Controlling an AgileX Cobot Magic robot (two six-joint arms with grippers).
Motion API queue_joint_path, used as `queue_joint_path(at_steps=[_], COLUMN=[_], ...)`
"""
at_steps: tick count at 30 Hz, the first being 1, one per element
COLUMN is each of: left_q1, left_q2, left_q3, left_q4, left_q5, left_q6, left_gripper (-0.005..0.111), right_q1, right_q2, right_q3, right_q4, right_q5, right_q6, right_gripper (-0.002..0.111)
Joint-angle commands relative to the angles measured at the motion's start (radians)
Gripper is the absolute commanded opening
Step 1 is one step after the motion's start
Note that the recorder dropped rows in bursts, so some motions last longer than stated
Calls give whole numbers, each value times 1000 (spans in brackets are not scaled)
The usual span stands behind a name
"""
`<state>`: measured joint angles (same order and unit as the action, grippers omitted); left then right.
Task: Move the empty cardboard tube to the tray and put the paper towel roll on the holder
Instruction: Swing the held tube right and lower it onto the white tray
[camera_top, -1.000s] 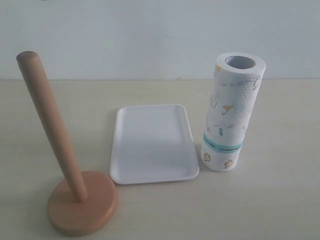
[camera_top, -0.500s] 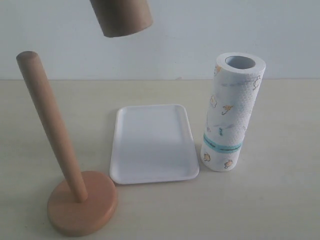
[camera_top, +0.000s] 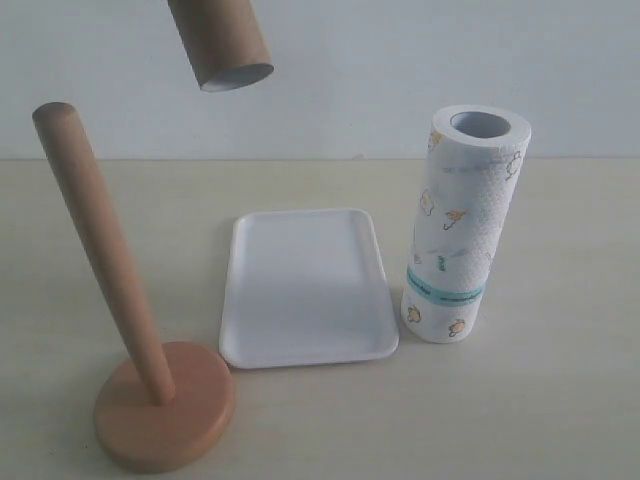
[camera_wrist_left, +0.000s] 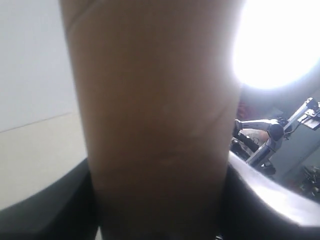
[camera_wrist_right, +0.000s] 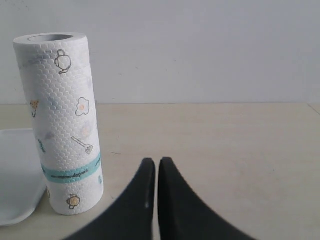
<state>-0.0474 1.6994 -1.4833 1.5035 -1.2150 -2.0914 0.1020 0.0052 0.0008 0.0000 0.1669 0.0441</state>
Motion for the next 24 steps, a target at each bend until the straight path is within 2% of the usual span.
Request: queue_joint_path(at_steps=[1,15,24], left_q1=[3,-1,-43], left_q2=[72,248,337], left_q3=[-28,-35,-35], left_q4=[24,65,89], left_q5=[-6,-6,-6], left_q6=[-10,-10,24], left_gripper=[4,4,4], right_q1=[-3,-3,-3], right_q2=[-5,-5,-5], right_q3=[-1,-1,-1], right_q4=[0,0,0], right_q5=[-9,-9,-9], right_q6=[0,0,0], right_gripper=[3,3,3])
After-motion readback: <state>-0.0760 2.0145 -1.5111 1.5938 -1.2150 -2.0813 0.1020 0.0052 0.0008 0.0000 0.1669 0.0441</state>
